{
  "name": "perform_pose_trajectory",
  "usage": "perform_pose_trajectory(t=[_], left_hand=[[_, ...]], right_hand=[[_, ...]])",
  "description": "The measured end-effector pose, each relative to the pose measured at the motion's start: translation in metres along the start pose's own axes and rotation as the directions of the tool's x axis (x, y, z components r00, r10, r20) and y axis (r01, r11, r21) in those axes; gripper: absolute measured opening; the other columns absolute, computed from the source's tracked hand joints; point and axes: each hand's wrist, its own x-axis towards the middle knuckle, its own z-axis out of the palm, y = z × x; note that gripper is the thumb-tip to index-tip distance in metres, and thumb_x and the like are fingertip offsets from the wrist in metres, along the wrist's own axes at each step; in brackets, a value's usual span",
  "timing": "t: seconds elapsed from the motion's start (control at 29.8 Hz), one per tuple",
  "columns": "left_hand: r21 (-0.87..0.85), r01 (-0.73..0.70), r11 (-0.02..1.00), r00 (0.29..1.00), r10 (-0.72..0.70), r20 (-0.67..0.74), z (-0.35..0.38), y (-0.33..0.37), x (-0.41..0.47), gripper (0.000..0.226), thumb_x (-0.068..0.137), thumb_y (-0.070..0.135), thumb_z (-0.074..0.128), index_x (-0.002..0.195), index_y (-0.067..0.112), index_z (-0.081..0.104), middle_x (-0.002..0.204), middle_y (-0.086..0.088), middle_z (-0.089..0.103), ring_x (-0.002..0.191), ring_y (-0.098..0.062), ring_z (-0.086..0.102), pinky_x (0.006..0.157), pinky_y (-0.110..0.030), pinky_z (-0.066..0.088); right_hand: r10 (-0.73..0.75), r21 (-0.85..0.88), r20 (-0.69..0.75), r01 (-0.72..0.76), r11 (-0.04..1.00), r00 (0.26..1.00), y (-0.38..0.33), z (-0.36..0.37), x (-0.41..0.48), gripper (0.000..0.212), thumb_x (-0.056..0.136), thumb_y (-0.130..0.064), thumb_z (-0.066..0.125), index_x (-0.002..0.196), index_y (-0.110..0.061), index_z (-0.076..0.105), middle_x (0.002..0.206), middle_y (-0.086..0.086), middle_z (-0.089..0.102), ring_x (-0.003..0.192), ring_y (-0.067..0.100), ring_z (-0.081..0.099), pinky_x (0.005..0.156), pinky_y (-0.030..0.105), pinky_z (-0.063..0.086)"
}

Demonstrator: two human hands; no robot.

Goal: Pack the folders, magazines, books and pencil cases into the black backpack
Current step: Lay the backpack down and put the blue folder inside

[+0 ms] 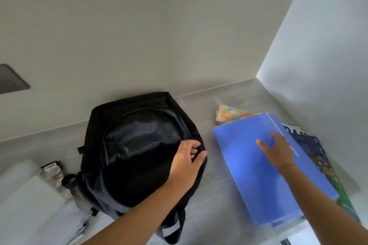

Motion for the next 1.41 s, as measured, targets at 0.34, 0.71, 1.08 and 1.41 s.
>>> perform_pose_trajectory(t=[0.34,0.71,1.08,1.41], left_hand=[[-0.393,0.613,0.685,0.789,-0.504,0.353,0.154,-0.011,0.004,0.039,0.087,0.021,0.065,0.121,0.010,0.048,0.111,-0.001,0.057,0.089,-0.016,0.059,0.064,-0.021,0.047],[-0.377,0.598,0.707,0.801,-0.504,0.324,0.149,-0.021,0.003,0.060,0.066,0.029,0.063,0.124,0.021,0.048,0.117,-0.004,0.064,0.099,-0.027,0.066,0.091,-0.050,0.053],[-0.286,0.334,0.898,0.939,-0.291,0.184,-0.010,0.042,-0.042,0.030,0.079,0.025,0.073,0.103,0.021,0.056,0.103,0.005,0.069,0.090,-0.011,0.069,0.077,-0.029,0.056],[0.008,0.520,0.854,0.854,-0.520,-0.009,-0.113,-0.062,-0.083,0.033,0.076,0.030,0.076,0.097,0.014,0.057,0.087,0.004,0.070,0.081,-0.015,0.067,0.076,-0.034,0.055]], right_hand=[[0.215,0.145,0.160,-0.238,0.960,0.964,0.090,-0.051,0.003,0.092,0.079,-0.040,0.072,0.148,-0.006,0.022,0.155,0.012,0.026,0.140,0.030,0.030,0.113,0.047,0.029],[0.191,0.442,0.405,-0.375,0.815,0.894,0.088,-0.068,-0.017,0.052,0.075,-0.030,0.078,0.111,0.001,0.060,0.105,0.020,0.069,0.090,0.038,0.069,0.081,0.052,0.056],[-0.157,0.737,0.567,-0.413,0.535,0.809,-0.003,-0.054,-0.062,0.028,0.088,-0.011,0.054,0.114,-0.005,0.061,0.095,0.012,0.074,0.073,0.025,0.072,0.061,0.036,0.059],[-0.117,0.499,0.771,-0.480,0.721,0.626,-0.060,0.044,-0.120,0.065,0.066,-0.031,0.083,0.110,0.008,0.057,0.106,0.024,0.067,0.090,0.033,0.064,0.086,0.047,0.051]])
